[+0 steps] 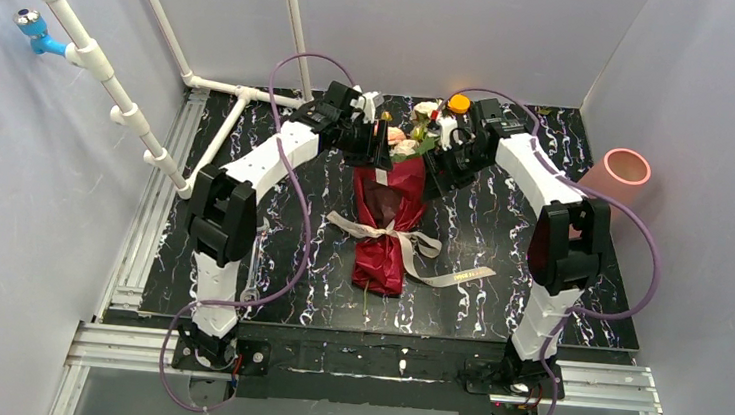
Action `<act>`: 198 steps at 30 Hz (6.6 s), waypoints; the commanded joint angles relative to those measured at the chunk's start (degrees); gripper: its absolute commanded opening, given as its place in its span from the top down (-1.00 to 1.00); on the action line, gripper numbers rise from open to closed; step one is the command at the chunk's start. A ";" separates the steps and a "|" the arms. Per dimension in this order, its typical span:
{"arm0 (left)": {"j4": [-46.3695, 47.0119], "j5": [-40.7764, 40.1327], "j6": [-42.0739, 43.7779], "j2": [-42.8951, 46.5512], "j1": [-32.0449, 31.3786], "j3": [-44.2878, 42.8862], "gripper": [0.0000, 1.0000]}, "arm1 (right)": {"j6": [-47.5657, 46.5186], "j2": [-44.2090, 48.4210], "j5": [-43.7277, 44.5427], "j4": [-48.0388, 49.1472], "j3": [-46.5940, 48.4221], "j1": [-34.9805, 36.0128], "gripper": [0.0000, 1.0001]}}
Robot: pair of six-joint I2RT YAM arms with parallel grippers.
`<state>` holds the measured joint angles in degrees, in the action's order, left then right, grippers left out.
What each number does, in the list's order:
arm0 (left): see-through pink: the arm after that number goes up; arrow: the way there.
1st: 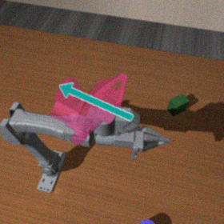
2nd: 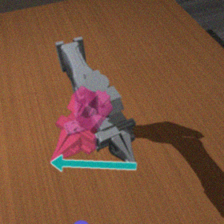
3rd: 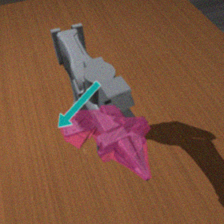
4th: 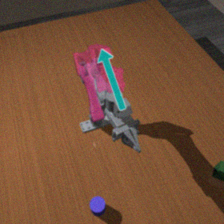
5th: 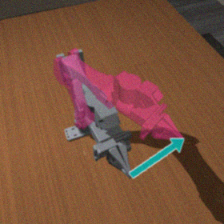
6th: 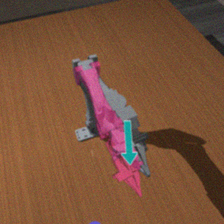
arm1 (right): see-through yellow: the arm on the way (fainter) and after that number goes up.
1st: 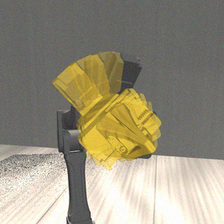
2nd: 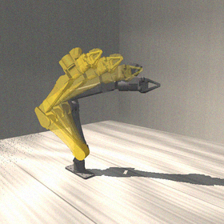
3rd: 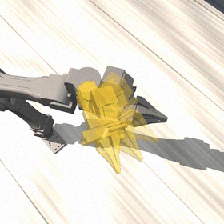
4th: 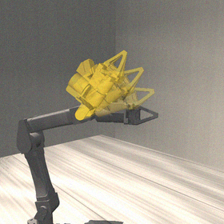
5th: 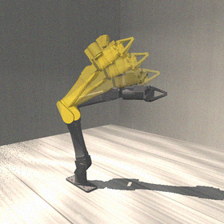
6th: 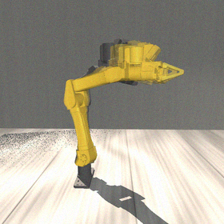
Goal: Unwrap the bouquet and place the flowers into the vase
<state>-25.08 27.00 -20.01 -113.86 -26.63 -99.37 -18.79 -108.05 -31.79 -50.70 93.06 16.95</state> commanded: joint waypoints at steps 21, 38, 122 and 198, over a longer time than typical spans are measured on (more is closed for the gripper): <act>-2.43 -18.67 -2.22 -11.57 -3.26 -14.04 -0.04 | 6.77 -4.49 -3.60 5.18 5.74 0.28 -0.38; -6.31 -20.39 -3.81 -13.51 -4.22 -16.63 -0.05 | 6.96 -6.11 -3.92 5.98 7.84 0.37 -0.41; 49.40 11.55 20.36 13.34 -7.38 33.78 0.19 | 36.27 10.73 -17.91 37.26 -14.84 3.70 0.97; 25.65 5.13 10.17 32.53 2.32 15.96 1.00 | 12.10 -16.36 -6.17 24.75 -9.88 7.47 0.97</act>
<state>3.70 31.83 -7.40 -83.53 -26.52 -78.39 -3.70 -122.54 -42.59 -22.37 85.60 24.47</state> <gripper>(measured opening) 0.009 0.052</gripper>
